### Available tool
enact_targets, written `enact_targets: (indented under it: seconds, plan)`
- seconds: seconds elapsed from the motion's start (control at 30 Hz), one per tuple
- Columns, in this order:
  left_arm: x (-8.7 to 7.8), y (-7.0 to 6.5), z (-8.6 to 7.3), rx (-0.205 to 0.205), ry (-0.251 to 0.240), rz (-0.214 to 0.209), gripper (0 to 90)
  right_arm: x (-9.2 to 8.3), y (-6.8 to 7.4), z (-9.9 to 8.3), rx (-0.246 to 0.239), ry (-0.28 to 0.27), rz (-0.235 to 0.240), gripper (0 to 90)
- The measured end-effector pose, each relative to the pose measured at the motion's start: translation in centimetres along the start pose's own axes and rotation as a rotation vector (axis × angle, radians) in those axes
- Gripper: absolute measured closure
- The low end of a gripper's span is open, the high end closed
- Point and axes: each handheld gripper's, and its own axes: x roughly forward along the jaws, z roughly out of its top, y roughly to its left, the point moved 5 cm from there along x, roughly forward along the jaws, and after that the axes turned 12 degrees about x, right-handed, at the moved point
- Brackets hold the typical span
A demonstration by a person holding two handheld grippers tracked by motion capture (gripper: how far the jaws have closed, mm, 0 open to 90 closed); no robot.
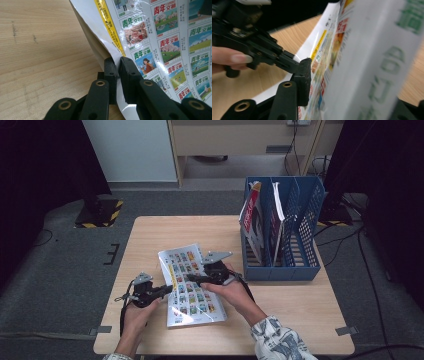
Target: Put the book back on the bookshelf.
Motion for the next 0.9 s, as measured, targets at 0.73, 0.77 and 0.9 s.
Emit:
enact_targets:
  seconds: [0.73, 0.77, 0.9]
  plan:
    - [-2.2, 0.1, 2.2, 0.06, -0.1, 0.067, 83.9, -0.7, 1.5, 1.8, -0.082, -0.094, 0.041, 62.2]
    - [-2.2, 0.1, 2.1, 0.058, -0.1, 0.066, 83.9, -0.6, 1.4, 1.8, -0.081, -0.084, 0.028, 64.0]
    - [-2.5, 0.3, 2.4, 0.047, -0.123, 0.078, 83.9, -0.5, 1.0, 1.9, -0.059, -0.102, 0.002, 70.6]
